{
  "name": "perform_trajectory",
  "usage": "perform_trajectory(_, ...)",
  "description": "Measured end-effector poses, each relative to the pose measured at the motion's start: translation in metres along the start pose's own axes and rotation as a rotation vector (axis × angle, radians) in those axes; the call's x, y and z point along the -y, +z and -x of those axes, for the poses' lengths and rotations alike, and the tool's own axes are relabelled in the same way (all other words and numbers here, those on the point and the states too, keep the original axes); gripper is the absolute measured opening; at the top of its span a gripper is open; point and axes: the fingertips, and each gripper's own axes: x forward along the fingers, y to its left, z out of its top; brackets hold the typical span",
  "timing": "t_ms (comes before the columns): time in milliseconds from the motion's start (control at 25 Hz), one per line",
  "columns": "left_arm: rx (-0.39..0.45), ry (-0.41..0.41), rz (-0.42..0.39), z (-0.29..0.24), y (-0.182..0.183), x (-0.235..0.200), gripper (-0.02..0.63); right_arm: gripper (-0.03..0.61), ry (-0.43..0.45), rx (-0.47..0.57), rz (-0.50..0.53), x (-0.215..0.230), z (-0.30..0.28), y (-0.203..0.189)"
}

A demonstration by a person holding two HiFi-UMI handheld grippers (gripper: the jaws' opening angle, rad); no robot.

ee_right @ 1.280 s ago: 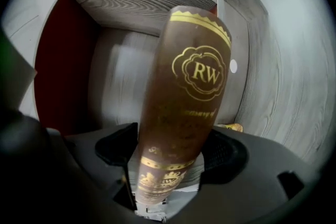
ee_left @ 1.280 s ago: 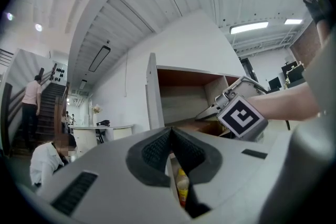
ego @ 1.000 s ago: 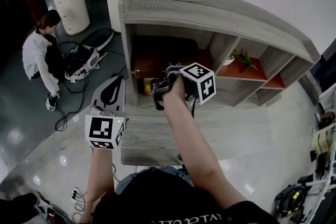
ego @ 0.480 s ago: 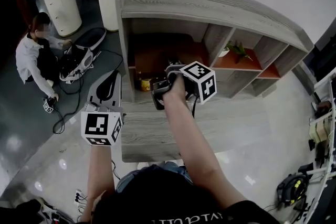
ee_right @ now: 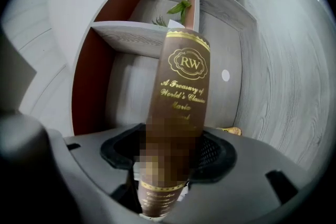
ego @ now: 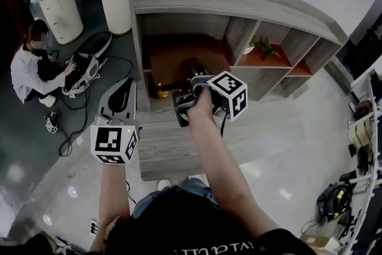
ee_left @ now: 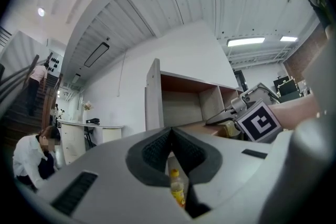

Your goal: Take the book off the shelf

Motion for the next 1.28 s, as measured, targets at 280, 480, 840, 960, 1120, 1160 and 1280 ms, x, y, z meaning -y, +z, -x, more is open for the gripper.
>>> perform_trajectory(280,0.004,-0.043,0.01,0.004,-0.002,0.003,0.011,0.257,0.07,0.004,-0.009,0.002,0.017,-0.005)
perform_trajectory(480,0.001,-0.073,0.009,0.005,-0.004,0.004,0.011,0.249,0.116,0.002,-0.016,0.006,0.026,-0.008)
perform_trajectory(840,0.019,-0.109,0.024,0.002,-0.001,0.009,0.011,0.238,0.219,0.004,0.059,0.001,0.052,-0.008)
perform_trajectory(960,0.025,-0.118,0.025,0.0,0.001,0.015,0.011,0.236,0.245,0.013,0.08,0.0,0.06,-0.002)
perform_trajectory(1120,0.027,-0.125,0.023,-0.003,0.001,0.024,0.011,0.236,0.283,0.03,0.123,-0.004,0.072,0.007)
perform_trajectory(1160,0.027,-0.125,0.023,-0.003,0.001,0.026,0.011,0.236,0.291,0.033,0.137,-0.005,0.075,0.009)
perform_trajectory(1280,0.027,-0.117,0.025,-0.004,0.001,0.03,0.011,0.236,0.304,0.049,0.199,-0.006,0.084,0.014)
